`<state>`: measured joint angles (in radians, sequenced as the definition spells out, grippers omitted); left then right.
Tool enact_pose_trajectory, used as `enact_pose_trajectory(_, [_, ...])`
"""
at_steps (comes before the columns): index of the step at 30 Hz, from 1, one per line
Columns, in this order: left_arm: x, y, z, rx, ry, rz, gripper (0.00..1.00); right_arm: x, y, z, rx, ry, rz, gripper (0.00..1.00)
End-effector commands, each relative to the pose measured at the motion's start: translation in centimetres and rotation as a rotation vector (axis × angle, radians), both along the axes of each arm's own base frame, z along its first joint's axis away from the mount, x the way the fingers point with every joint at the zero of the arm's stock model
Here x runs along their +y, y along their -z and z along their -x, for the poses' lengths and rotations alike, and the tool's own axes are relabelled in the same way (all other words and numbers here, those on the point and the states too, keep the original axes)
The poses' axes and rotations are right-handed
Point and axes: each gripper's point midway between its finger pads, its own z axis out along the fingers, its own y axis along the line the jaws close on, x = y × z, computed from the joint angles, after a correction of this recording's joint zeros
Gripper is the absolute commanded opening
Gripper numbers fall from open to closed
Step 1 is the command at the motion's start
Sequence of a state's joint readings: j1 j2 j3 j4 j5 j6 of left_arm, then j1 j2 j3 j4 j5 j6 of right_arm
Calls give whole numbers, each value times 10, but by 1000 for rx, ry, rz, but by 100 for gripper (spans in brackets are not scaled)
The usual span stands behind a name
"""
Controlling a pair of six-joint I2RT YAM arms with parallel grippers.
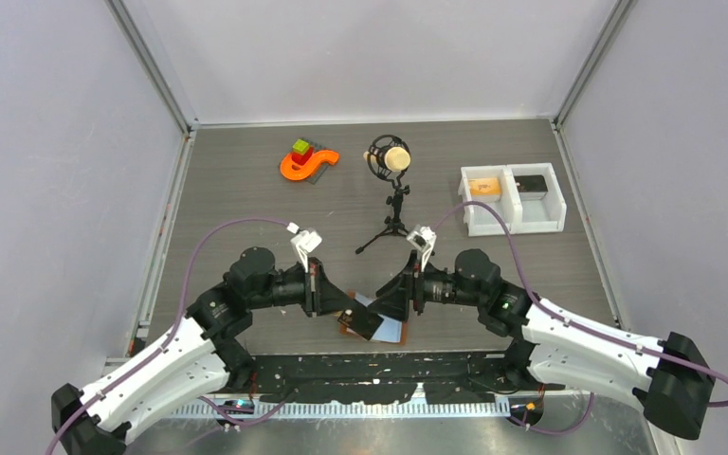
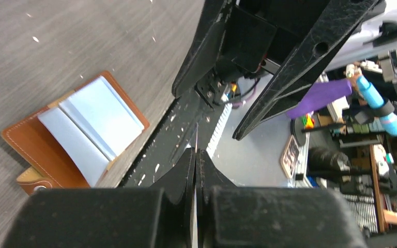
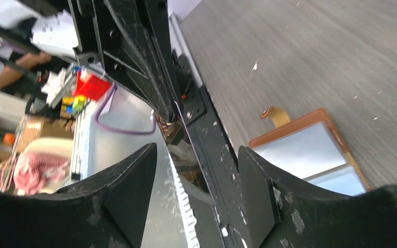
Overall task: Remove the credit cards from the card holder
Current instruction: Place the credit card in the storage box.
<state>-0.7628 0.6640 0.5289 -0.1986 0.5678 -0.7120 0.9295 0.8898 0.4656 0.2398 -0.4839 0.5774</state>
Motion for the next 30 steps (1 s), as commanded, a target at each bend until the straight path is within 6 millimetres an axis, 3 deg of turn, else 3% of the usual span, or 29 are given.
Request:
enact_pose_trajectory(1, [-1, -28, -31, -73, -172, 122, 0, -8, -21, -31, 13, 218, -105, 67])
enact_pose_trajectory(5, [1, -29, -47, -38, -292, 217, 0, -17, -14, -41, 54, 299, -126, 68])
enact_pose_trajectory(9, [7, -34, -63, -10, -407, 324, 0, -23, -21, -44, 75, 340, -203, 66])
enact_pose_trajectory(19, [22, -50, -74, -33, -519, 432, 0, -23, -14, -49, 143, 377, -263, 57])
enact_pose_trajectory(23, [26, -51, -76, -31, -542, 451, 0, -21, -19, -50, 153, 371, -296, 50])
enact_pose_trajectory(26, [28, -51, -78, -26, -556, 461, 0, -22, -23, -51, 166, 383, -326, 38])
enact_pose_trajectory(30, [28, -50, -79, -18, -564, 466, 0, -19, -30, -52, 166, 371, -345, 35])
